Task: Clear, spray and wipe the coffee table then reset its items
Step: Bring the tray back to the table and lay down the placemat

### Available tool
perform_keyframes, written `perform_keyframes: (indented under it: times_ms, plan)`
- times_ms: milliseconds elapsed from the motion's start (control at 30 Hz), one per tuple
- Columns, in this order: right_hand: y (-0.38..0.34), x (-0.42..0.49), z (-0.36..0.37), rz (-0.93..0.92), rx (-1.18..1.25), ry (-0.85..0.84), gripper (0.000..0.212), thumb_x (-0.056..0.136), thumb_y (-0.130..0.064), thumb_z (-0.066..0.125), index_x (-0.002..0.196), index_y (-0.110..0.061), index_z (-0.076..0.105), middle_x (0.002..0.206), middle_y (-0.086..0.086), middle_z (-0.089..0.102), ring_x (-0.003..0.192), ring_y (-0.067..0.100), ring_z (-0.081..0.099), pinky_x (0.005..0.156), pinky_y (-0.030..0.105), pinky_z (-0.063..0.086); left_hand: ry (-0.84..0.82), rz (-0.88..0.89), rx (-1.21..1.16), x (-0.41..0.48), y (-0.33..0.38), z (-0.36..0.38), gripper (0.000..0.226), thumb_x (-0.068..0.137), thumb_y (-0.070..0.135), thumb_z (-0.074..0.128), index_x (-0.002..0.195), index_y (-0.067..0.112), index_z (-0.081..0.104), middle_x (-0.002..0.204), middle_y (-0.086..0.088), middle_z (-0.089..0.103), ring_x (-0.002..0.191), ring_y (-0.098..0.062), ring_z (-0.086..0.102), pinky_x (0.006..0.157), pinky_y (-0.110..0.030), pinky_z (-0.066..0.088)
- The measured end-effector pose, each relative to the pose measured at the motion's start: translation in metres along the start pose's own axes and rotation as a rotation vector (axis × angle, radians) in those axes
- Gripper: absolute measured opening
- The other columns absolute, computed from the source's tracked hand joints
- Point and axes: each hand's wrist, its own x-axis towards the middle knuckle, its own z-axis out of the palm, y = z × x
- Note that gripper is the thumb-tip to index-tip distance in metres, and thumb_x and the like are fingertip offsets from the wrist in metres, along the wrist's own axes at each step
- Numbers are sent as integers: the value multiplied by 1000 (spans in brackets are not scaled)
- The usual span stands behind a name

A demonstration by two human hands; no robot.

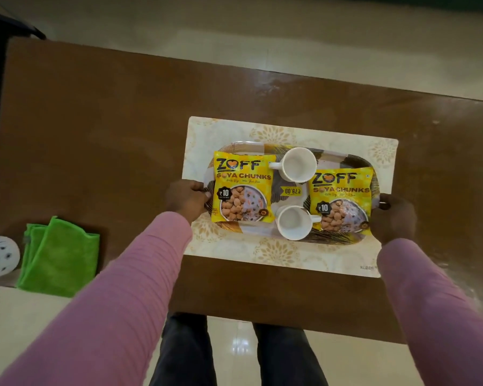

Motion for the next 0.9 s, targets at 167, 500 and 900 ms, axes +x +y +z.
perform_keyframes:
  times_ms: [167,500,900]
  plan:
    - [18,5,-3,28,29,-16,29,97,-13,50,119,-2,65,111,18,68,101,39,61,80,38,46,17,-17,22,-8,-4,15,39,86,-8,64,125,-6,59,111,-19,66,92,-32,65,77,-39,57]
    - [29,8,-2,8,63,-21,31,96,-15,51,124,-7,62,115,17,67,103,37,62,85,41,48,52,-38,22,-12,-11,26,27,87,-9,63,114,-5,65,97,-14,65,87,-32,64,80,-42,56]
    - [22,2,5,-25,21,-40,29,98,-17,48,119,-6,64,109,15,69,94,34,63,74,33,45,60,-26,105,-7,-18,13,36,85,-2,67,121,0,64,110,-18,70,93,-35,68,86,-49,57]
